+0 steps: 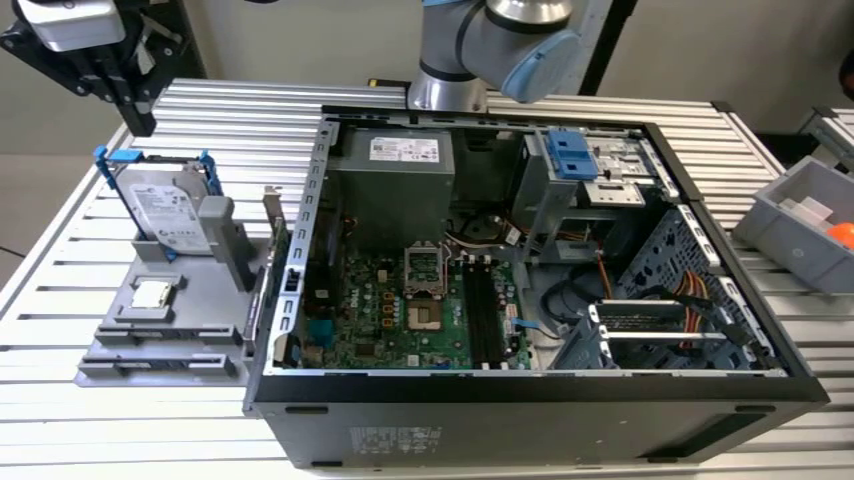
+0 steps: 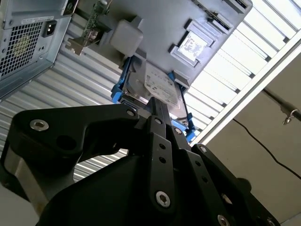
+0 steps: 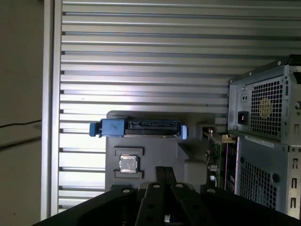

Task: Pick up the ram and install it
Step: 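Reach for the ram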

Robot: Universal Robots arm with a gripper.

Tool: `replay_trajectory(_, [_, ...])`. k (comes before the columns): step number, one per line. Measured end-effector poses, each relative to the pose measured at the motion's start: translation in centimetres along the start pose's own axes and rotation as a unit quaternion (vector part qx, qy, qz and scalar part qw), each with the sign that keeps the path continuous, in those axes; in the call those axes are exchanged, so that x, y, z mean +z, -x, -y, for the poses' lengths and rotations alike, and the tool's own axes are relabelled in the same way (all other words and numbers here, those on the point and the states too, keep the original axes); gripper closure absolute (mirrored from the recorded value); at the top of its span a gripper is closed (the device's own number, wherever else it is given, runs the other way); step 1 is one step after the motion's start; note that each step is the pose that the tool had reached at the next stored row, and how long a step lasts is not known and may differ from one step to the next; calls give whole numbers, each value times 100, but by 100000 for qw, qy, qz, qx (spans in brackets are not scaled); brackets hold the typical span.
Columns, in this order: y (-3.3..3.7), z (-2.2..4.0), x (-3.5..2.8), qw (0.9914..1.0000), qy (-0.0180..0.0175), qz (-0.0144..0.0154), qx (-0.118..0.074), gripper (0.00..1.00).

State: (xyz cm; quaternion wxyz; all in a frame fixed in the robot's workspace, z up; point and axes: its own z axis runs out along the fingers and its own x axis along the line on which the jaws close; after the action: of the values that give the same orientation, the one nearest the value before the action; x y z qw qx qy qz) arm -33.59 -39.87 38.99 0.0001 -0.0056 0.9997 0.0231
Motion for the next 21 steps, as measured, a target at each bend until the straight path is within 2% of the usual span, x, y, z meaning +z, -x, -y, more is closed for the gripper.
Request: replay_trajectory(21, [-24,76,1,100000,-4,-4,3,100])
